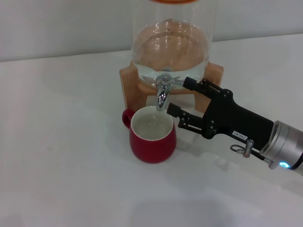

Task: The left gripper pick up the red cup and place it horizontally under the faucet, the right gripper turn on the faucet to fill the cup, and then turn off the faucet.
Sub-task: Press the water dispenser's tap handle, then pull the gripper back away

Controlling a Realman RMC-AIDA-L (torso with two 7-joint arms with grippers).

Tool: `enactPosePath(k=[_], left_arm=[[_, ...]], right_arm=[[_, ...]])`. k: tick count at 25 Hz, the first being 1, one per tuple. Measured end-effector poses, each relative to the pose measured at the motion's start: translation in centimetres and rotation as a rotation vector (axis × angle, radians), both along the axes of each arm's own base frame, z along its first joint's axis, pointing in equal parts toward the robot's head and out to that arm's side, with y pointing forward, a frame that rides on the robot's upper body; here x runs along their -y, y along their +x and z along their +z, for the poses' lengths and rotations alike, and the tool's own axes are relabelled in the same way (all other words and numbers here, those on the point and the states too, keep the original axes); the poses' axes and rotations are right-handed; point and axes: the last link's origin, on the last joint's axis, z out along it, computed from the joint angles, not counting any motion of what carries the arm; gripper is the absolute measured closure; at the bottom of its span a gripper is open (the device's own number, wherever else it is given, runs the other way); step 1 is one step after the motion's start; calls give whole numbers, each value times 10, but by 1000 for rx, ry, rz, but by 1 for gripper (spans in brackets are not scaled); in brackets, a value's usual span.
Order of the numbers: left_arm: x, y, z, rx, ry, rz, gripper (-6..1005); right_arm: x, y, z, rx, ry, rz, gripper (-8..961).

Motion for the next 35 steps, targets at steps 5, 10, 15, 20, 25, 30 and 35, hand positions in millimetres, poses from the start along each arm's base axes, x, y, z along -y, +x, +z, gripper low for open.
enactPosePath(k=[5,10,15,20,25,30,35], left_arm=[[0,0,0,0,0,0,166],[-1,0,0,0,0,-1,166],[-1,0,0,0,0,-2,166],[-1,0,0,0,0,-2,166],[0,0,0,0,0,-1,166],[0,0,0,1,-2,3,166],[-1,-1,-1,3,-8,11,166]], right_arm=[[-1,1,0,7,5,-6,116],[-2,1,1,9,8,-7,117],[-3,0,1,9,11,-6,119],[-6,0,4,8,19,-5,120],[-7,-2,4,7,19,2,121],[-3,-3,5,-7,17,15,122],[8,1,9,-43,22,23,123]])
